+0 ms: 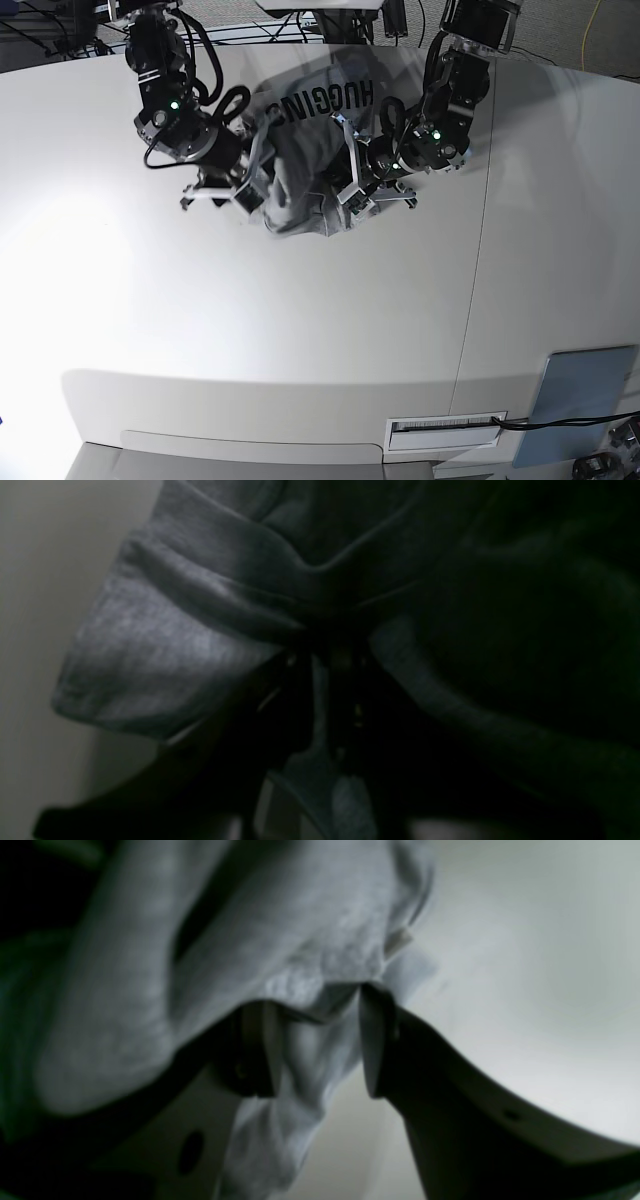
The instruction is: Fold the T-shirt properly
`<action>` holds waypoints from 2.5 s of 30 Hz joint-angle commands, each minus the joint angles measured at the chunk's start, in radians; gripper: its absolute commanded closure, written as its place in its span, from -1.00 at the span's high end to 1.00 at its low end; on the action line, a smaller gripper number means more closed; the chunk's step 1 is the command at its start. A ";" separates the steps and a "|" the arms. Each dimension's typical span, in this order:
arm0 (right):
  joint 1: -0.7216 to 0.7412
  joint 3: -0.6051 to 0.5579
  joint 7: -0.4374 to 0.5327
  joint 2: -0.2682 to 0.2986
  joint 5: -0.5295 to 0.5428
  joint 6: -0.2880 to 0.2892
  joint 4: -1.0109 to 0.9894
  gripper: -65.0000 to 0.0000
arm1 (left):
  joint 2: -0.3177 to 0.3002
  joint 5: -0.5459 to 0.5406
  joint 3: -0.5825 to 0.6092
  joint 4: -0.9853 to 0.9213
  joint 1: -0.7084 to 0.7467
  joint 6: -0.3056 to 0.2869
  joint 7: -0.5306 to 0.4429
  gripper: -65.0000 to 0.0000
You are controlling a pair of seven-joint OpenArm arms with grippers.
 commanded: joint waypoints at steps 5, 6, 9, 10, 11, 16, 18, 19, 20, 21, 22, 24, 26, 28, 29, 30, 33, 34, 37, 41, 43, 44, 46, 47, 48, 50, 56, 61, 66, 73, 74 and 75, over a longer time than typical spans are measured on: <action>0.084 0.003 0.090 0.003 -0.058 -0.075 0.015 -0.25 | 0.000 0.001 -0.002 0.015 -0.010 0.000 0.008 -0.76; 0.097 0.003 0.084 0.003 -0.069 -0.082 0.015 -0.25 | 0.000 0.001 -0.002 0.015 -0.010 0.000 0.008 -0.76; 0.121 0.004 0.056 0.003 -0.131 -0.116 0.015 -0.25 | 0.000 0.001 -0.002 0.015 -0.010 0.000 0.008 -0.76; 0.123 0.005 0.050 0.003 -0.166 -0.135 0.015 -0.25 | 0.000 0.001 -0.002 0.015 -0.010 0.000 0.008 -0.76; 0.123 0.010 0.050 0.003 -0.198 -0.156 0.015 -0.25 | 0.000 0.002 -0.002 0.015 -0.010 0.000 0.008 -0.76; 0.122 0.051 0.022 0.003 -0.225 -0.167 0.018 -0.25 | 0.000 0.001 -0.002 0.015 -0.011 0.000 0.007 -0.76; 0.121 0.062 0.005 0.003 -0.210 -0.167 0.031 -0.25 | 0.000 0.001 -0.002 0.015 -0.011 0.000 0.006 -0.76; 0.119 0.067 -0.002 0.003 -0.187 -0.167 0.047 -0.25 | 0.000 0.001 -0.002 0.015 -0.011 0.000 0.006 -0.76; 0.116 0.071 -0.005 0.003 -0.152 -0.167 0.068 -0.25 | 0.000 0.001 -0.002 0.015 -0.011 0.000 0.006 -0.76; 0.111 0.075 -0.005 0.003 -0.106 -0.167 0.096 -0.25 | 0.000 0.001 -0.002 0.015 -0.011 0.000 0.005 -0.76; 0.106 0.076 -0.002 0.003 -0.054 -0.166 0.131 -0.25 | 0.000 0.001 -0.002 0.015 -0.011 0.000 0.005 -0.76; 0.089 0.075 0.000 0.003 0.070 -0.157 0.207 -0.25 | 0.000 0.001 -0.002 0.015 -0.011 0.000 0.005 -0.76; 0.067 0.075 -0.003 -0.002 0.175 -0.103 0.252 -0.25 | 0.000 0.001 -0.002 0.015 -0.011 0.000 0.005 -0.76; 0.043 0.074 -0.012 -0.008 0.223 -0.066 0.255 -0.25 | 0.000 0.001 -0.002 0.015 -0.010 0.000 0.005 -0.76; 0.032 0.072 -0.023 -0.011 0.224 -0.064 0.254 -0.25 | 0.000 0.001 -0.002 0.015 -0.010 0.000 0.006 -0.76; 0.024 0.069 -0.032 -0.014 0.223 -0.064 0.254 -0.25 | 0.000 0.001 -0.002 0.015 -0.011 0.000 0.005 -0.76; 0.000 0.067 -0.032 -0.014 0.224 -0.065 0.252 -0.25 | 0.003 0.000 -0.002 0.015 -0.010 -0.001 0.005 -0.76; -0.006 0.067 -0.032 -0.014 0.225 -0.064 0.245 -0.25 | 0.003 0.000 -0.002 0.015 -0.011 -0.001 0.004 -0.76; -0.017 0.067 -0.027 -0.014 0.224 -0.055 0.182 -0.25 | 0.003 -0.031 -0.001 0.015 -0.010 -0.001 0.005 -0.76; -0.006 0.067 0.050 -0.014 0.167 -0.033 0.045 -0.25 | 0.002 -0.032 -0.001 0.015 -0.011 -0.001 0.008 -0.76; 0.010 0.067 0.060 -0.014 0.096 -0.047 -0.008 -0.25 | 0.003 -0.032 -0.001 0.015 -0.011 -0.001 0.008 -0.76; 0.018 0.067 0.057 -0.014 0.072 -0.047 -0.030 -0.25 | 0.003 -0.032 -0.001 0.015 -0.011 -0.003 0.008 -0.76; 0.029 0.067 0.053 -0.014 0.029 -0.047 -0.069 -0.25 | 0.003 -0.033 -0.001 0.015 -0.011 -0.005 0.007 -0.76; 0.031 0.067 0.049 -0.014 0.008 -0.047 -0.086 -0.25 | 0.003 -0.033 -0.001 0.016 -0.011 -0.005 0.007 -0.76; 0.032 0.067 0.048 -0.013 -0.010 -0.047 -0.102 -0.25 | 0.002 -0.033 -0.001 0.018 -0.011 -0.004 0.007 -0.76; 0.031 0.067 0.045 -0.013 -0.042 -0.047 -0.134 -0.25 | 0.003 -0.033 -0.001 0.023 -0.011 -0.004 0.007 -0.76; 0.031 0.069 0.030 -0.013 -0.050 -0.047 -0.181 -0.25 | 0.002 -0.033 -0.002 0.095 -0.010 -0.004 0.008 -0.76; 0.029 0.121 -0.029 -0.013 -0.006 -0.047 -0.098 -0.25 | 0.003 -0.111 -0.056 0.184 0.004 -0.004 0.007 -0.76; -0.037 0.274 -0.060 -0.010 0.115 -0.033 0.090 -0.25 | 0.003 -0.219 -0.200 0.273 0.056 -0.039 0.008 -0.76; -0.224 0.529 -0.183 -0.011 0.197 -0.009 0.298 -0.25 | 0.000 -0.331 -0.447 0.374 0.196 -0.117 0.012 -0.76; -0.252 0.565 -0.214 -0.011 0.197 -0.008 0.313 -0.25 | 0.000 -0.330 -0.481 0.384 0.220 -0.117 0.019 -0.76; -0.280 0.601 -0.239 -0.011 0.197 -0.008 0.327 -0.26 | 0.000 -0.330 -0.515 0.394 0.243 -0.117 0.032 -0.76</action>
